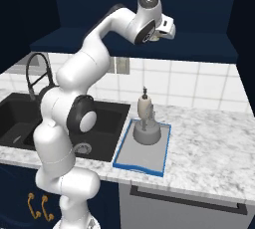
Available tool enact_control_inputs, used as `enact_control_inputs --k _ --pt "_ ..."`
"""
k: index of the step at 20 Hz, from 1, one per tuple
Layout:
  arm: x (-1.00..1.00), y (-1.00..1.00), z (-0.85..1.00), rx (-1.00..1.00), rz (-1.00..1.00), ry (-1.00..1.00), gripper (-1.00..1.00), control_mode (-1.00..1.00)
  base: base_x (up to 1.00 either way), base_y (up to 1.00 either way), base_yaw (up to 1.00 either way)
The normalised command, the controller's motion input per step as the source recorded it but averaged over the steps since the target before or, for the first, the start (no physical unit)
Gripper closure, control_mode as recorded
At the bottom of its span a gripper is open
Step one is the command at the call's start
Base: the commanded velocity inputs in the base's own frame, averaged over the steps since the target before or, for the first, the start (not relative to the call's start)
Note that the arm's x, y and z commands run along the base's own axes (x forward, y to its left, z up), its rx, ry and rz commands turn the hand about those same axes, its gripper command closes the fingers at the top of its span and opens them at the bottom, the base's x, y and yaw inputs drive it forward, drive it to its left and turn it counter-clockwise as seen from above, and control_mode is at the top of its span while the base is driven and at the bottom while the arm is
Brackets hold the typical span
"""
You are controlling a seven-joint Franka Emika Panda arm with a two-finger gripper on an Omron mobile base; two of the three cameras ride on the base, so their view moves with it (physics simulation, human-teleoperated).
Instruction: Pick the kettle from the counter and place it on the tray. Then pick the mug from the cabinet and place it on the tray. Then close the cabinet doors.
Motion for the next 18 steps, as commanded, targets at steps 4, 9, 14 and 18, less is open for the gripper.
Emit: enact_control_inputs --k 4,9,14,18 --pt "0.10 0.00 -0.19 0.00 0.00 -0.07 1.00 -1.00 0.00 0.00 0.00" --pt "-0.15 0.00 -0.02 0.00 0.00 -0.04 1.00 -1.00 0.00 0.00 0.00" --pt "-0.78 0.00 0.00 0.00 0.00 0.00 1.00 -1.00 0.00 0.00 0.00" --pt "-0.97 0.00 0.00 0.00 0.00 0.00 1.00 -1.00 0.00 0.00 0.00"
